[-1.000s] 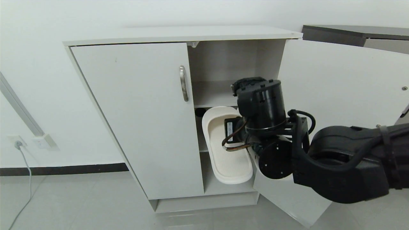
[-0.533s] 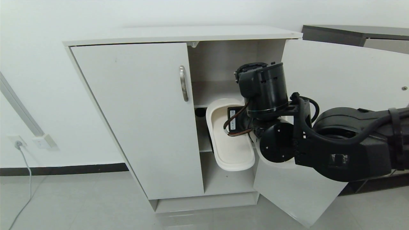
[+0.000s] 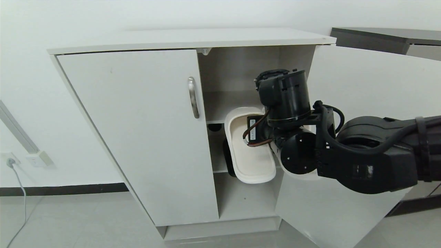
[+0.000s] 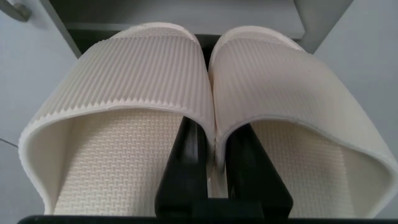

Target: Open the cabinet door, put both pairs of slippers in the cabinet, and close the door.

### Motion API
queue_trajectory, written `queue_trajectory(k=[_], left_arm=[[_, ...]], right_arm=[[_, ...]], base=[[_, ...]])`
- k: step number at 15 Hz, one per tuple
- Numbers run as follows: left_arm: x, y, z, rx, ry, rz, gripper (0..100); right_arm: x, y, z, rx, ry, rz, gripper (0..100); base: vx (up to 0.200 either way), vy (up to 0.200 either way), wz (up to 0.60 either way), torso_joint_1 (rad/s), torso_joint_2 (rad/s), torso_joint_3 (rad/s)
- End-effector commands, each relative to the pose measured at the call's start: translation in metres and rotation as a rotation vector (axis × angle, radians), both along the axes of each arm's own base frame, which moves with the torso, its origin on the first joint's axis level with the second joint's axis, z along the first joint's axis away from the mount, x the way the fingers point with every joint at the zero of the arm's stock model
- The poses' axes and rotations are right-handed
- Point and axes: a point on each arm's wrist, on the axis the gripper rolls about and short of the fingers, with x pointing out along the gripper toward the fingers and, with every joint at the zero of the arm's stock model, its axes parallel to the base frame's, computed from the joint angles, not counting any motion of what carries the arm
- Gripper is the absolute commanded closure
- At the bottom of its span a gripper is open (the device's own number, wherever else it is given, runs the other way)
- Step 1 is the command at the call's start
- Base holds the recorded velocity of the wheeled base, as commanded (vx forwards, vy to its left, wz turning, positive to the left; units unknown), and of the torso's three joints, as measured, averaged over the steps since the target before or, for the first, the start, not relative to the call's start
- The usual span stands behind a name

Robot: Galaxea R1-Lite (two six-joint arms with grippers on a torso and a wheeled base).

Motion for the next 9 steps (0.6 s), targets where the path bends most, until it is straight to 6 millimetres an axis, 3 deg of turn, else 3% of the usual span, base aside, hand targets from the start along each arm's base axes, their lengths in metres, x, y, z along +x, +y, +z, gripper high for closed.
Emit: queue_trajectory(k=[1,5,9], left_arm=[[0.000,0.000,0.000,0.000,0.000,0.001,100],[0.000,0.000,0.000,0.000,0.000,0.001,100],[0.000,0.000,0.000,0.000,0.000,0.001,100]], right_arm=[[-0.001,0.000,0.000,0.001,-0.001,0.002,100],[0.004,0.000,-0.003,0.008,0.002,-0.009,100],[0.021,0.003,-0.016,0.003,0.006,-0.036,100]], base=[[0.200,0.000,0.00,0.002,0.00,0.007],[0.200,0.000,0.00,0.004,0.01,0.002],[0.000,0.000,0.00,0.000,0.00,0.000]])
